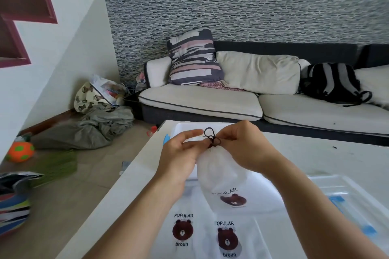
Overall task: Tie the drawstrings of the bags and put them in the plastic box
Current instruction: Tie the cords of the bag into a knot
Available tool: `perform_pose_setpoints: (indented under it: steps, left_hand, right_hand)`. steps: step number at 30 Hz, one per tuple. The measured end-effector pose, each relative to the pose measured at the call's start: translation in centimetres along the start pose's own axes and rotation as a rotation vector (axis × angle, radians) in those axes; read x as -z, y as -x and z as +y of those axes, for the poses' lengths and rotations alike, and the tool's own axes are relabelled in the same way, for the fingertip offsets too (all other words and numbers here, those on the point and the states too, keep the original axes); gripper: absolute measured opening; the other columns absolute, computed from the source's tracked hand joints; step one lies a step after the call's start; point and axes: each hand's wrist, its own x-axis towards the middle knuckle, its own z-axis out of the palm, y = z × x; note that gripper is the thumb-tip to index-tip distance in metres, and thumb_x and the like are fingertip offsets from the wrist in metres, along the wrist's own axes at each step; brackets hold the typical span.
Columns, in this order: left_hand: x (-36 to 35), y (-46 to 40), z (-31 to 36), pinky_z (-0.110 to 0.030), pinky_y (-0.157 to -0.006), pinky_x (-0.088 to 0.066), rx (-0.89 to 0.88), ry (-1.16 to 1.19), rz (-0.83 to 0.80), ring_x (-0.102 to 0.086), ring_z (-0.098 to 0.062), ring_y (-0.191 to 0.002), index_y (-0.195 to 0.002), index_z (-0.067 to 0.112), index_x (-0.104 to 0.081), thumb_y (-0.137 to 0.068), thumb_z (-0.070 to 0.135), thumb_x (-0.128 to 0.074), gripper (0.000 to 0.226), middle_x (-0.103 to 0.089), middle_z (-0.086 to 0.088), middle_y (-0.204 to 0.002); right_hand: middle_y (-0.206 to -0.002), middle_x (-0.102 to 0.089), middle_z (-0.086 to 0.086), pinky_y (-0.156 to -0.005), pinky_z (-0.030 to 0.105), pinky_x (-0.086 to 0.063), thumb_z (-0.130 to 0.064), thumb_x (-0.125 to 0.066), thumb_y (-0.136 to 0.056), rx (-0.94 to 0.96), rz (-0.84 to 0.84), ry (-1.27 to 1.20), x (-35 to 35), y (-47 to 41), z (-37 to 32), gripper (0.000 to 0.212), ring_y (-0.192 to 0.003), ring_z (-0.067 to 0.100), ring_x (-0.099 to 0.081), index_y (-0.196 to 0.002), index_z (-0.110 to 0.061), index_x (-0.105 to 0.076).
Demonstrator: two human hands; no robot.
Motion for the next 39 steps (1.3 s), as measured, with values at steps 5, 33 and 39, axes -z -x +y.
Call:
perform_pose_setpoints:
  steps: [5,33,39]
  left_hand:
    - [-0.3,0.4,0.1,-0.034,-0.086,-0.057,0.247,0.322,-0.174,-0.072,-0.023,-0.100,-0.119,0.015,-0.070,-0.095,0.012,-0.064,0.025,-0.075,-0.011,-0.111]
    - [2.2,-0.2,-0.3,-0.025,-0.074,-0.052,-0.883,-0.560,0.119,-0.065,-0.010,-0.079,-0.081,0.014,-0.064,-0.078,0.015,-0.071,0.007,-0.066,0.010,-0.079]
    - [0.9,0.5,-1.0,-0.031,-0.071,-0.053,-1.177,-0.759,0.050,-0.065,-0.015,-0.079,-0.081,0.011,-0.077,-0.080,0.011,-0.077,0.001,-0.071,0.004,-0.083]
  right_hand:
    - [-0.045,-0.053,-0.017,-0.042,0.008,-0.030,-0.014,-0.064,-0.096,-0.011,-0.012,0.016,-0.1,0.1,0.2,0.018,-0.040,-0.002,-0.045,-0.087,-0.016,-0.080]
    - [-0.070,-0.062,0.009,-0.070,0.031,-0.049,-0.009,-0.070,-0.092,-0.140,-0.163,-0.376,-0.1,0.3,0.3,0.013,-0.065,0.018,-0.053,-0.087,0.001,-0.077]
    - [-0.069,-0.056,0.010,-0.061,0.022,-0.050,0.003,-0.063,-0.091,-0.158,-0.160,-0.409,-0.3,0.3,0.1,0.012,-0.064,0.017,-0.050,-0.085,0.003,-0.073]
